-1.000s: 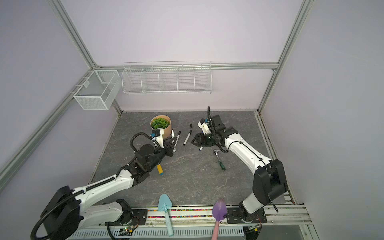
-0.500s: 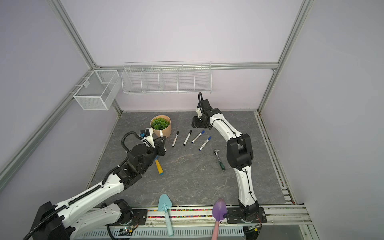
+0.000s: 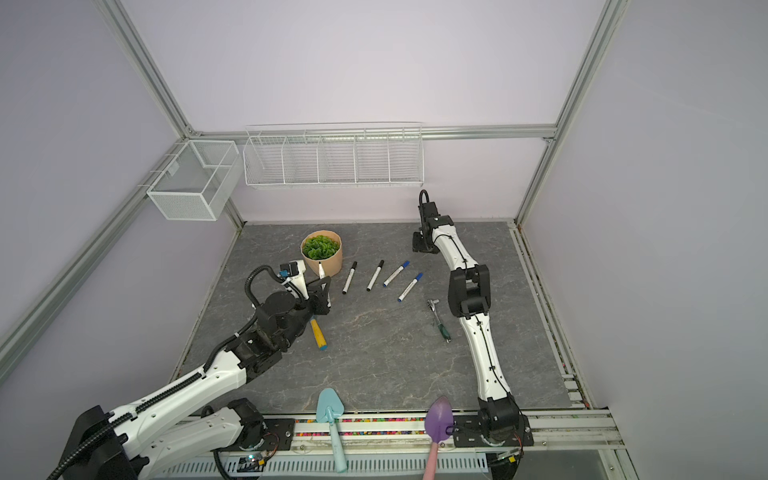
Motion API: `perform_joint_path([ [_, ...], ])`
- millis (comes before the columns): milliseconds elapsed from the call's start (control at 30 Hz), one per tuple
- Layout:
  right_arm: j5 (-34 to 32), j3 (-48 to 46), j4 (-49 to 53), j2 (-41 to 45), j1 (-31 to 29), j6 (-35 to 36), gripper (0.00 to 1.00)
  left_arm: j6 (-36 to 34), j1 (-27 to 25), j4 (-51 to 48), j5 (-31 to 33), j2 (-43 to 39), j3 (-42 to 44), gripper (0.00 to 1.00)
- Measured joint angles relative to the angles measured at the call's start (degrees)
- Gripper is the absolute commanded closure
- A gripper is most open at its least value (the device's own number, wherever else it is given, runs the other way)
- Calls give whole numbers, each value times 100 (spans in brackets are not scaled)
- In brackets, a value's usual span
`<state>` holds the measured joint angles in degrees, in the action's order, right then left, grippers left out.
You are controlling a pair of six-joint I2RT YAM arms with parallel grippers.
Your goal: Insert the pens into the pen caps
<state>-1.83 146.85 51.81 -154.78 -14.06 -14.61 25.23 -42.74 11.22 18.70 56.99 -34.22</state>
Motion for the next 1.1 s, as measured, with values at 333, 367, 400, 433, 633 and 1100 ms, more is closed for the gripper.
perform_joint_path([
  [333,-431,-61,-26,0,-90,422,52,68,0,44,15,282,4,100],
  [367,-483,-61,-39,0,-101,455,52,83,0,44,15,323,4,100],
  [400,-531,-61,-46,-2,-103,487,53,87,0,44,15,348,4,100],
  [433,-627,-61,-50,-2,-105,525,53,87,0,44,15,367,4,100],
  [633,-1141,-173,-243,39,-83,791,54,87,0,50,15,433,4,100],
  [1100,-1027,120,-684,345,686,815,42,219,0,337,17,634,4,100],
])
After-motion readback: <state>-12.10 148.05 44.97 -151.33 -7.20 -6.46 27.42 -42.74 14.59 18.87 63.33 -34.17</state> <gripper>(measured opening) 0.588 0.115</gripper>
